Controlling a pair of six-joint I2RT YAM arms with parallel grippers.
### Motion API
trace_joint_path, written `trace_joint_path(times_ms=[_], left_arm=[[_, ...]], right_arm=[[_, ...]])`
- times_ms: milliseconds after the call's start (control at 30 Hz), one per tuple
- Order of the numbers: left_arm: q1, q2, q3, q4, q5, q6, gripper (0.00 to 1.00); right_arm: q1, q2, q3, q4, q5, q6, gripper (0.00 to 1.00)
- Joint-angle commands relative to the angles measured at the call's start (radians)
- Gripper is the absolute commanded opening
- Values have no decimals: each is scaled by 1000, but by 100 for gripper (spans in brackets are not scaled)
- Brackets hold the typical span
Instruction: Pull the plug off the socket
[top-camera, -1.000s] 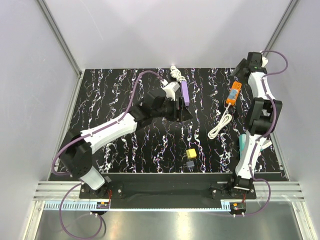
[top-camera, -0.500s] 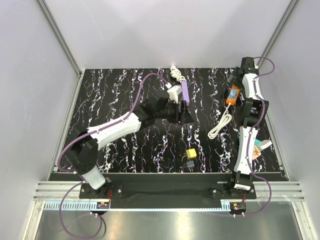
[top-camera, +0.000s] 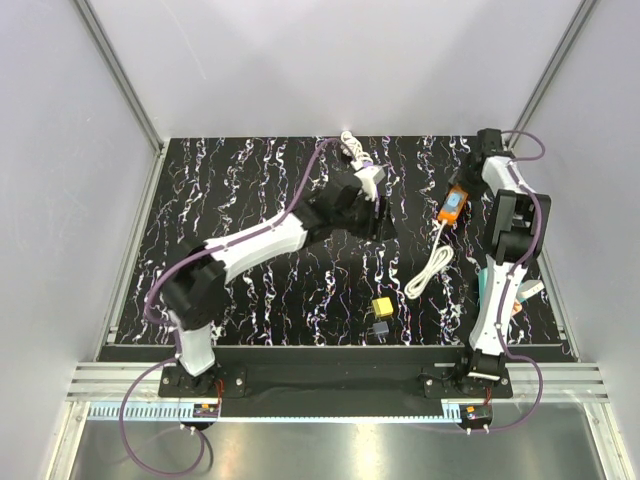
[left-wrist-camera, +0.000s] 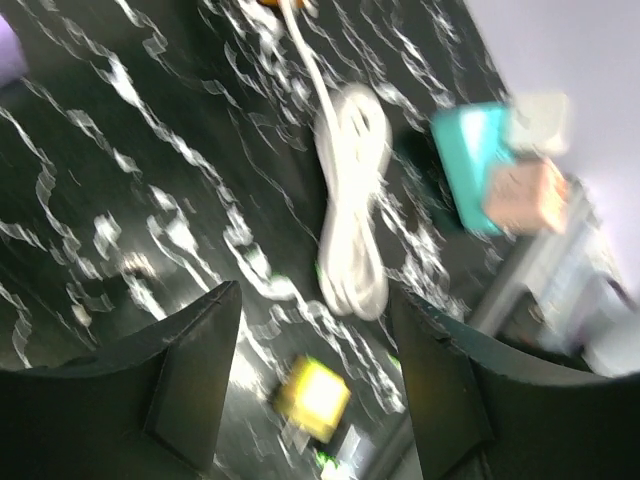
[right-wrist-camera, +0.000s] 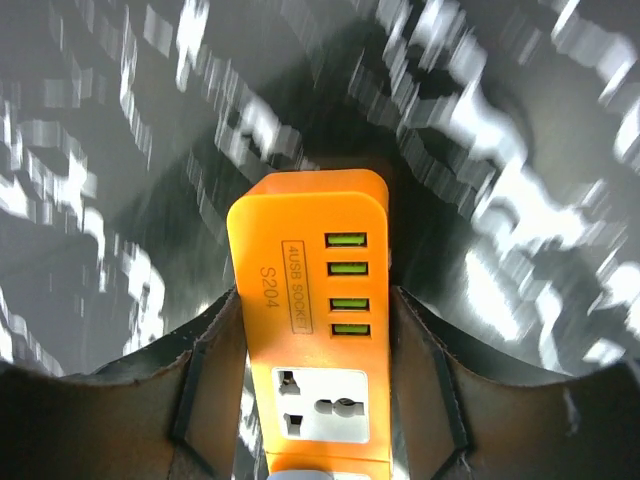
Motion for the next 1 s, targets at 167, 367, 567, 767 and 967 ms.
trace_joint_path(times_ms=[167,367,567,767,967], left_arm=[[-4,404,533,-107,-220,230,57],[-15,604,822,-24,-268,290,58],[-21,706,831,120,-293,163,58],[-50,706,790,210,-317,125,75],[-67,761,856,177,-347,128,80]], right_arm=[[71,-126,-186,150,-57,32,16],[71,-98,-165,143,-88,18,2],[72,-126,-178,145,-86,-11,0],[77,-112,-166,147,-123,-17,0],[86,-117,-174,148,-138,-3,0]])
